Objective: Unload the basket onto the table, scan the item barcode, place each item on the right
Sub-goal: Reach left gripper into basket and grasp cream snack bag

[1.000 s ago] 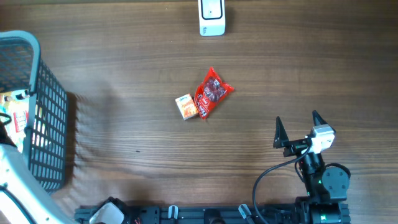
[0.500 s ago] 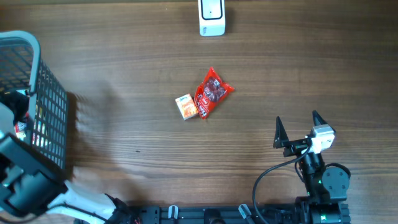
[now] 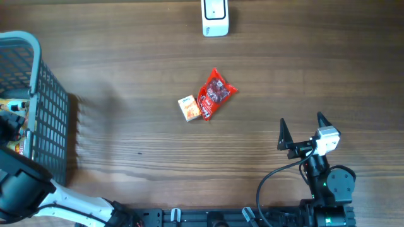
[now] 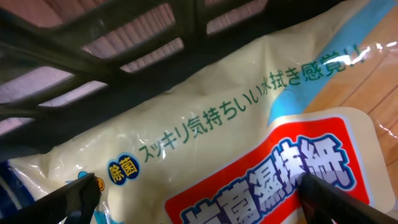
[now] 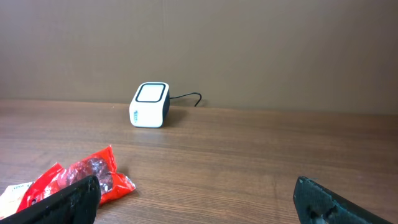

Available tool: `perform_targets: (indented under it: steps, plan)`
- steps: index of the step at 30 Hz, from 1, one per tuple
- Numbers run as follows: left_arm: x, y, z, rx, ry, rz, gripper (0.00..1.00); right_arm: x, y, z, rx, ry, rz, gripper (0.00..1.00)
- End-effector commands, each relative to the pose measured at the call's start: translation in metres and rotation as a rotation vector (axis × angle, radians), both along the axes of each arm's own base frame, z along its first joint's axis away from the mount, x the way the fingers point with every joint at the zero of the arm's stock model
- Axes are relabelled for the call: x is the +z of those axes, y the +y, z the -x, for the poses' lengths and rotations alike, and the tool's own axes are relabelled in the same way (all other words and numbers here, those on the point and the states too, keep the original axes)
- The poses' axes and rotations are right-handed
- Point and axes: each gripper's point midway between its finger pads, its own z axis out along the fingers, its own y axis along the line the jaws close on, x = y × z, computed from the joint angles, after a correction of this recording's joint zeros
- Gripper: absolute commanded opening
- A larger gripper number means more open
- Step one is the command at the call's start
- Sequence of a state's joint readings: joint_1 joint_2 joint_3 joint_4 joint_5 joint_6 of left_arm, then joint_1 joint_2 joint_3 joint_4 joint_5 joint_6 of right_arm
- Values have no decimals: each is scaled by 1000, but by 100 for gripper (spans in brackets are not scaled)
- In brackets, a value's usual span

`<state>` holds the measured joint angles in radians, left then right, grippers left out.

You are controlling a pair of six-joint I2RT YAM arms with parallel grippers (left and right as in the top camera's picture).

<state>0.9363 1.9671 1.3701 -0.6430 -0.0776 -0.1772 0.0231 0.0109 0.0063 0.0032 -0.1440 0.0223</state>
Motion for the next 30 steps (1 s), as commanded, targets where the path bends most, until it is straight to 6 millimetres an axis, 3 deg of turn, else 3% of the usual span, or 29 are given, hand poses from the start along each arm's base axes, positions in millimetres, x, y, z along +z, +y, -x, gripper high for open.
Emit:
perform_targets:
  steps: [1, 2, 5, 6, 7, 10, 11, 12, 13, 17, 19, 21, 25, 27, 28, 30]
  plan:
    - [-56, -52, -8, -69, -48, 274, 80, 1, -1, 0, -8, -6, -5, 100]
    - [-55, -55, -11, -74, -67, 288, 55, 1, -1, 0, -8, -6, -4, 100]
    - [-54, -62, -15, -81, -93, 323, 29, 1, -1, 0, -8, -6, -5, 100]
    - [-54, -63, -14, -80, -87, 331, 12, 1, -1, 0, -8, -6, -4, 100]
    - [-54, -64, -13, -79, -85, 334, 4, 1, -1, 0, -8, -6, -4, 100]
    - [-52, -66, -13, -79, -85, 339, 4, 1, -1, 0, -8, -6, -4, 100]
    - [-51, -65, -13, -79, -88, 335, 5, 1, -1, 0, -8, -6, -4, 100]
    - [-49, -64, -13, -80, -91, 331, 48, 1, -1, 0, -8, -6, -4, 100]
    - [-47, -64, -14, -79, -93, 328, 98, 1, -1, 0, -8, -6, -5, 100]
    - [-48, -67, -2, -62, -34, 334, 100, 1, -1, 0, -8, -6, -5, 100]
    - [-46, -63, 14, -43, 49, 304, 100, 1, -1, 0, -8, -6, -4, 100]
    - [-27, -52, 27, -24, 122, 238, 100, 1, -1, 0, -8, -6, -5, 100]
    - [67, -35, 0, -18, -80, 85, 100, 1, -1, 0, -8, -6, -5, 100]
    - [100, -35, -3, -1, -151, 26, 100, 1, -1, 0, -8, -6, -4, 100]
    - [103, -36, 2, 34, -150, 28, 100, 1, -1, 0, -8, -6, -4, 100]
    - [87, -41, 25, 162, -56, 59, 100, 1, -1, 0, -8, -6, -4, 100]
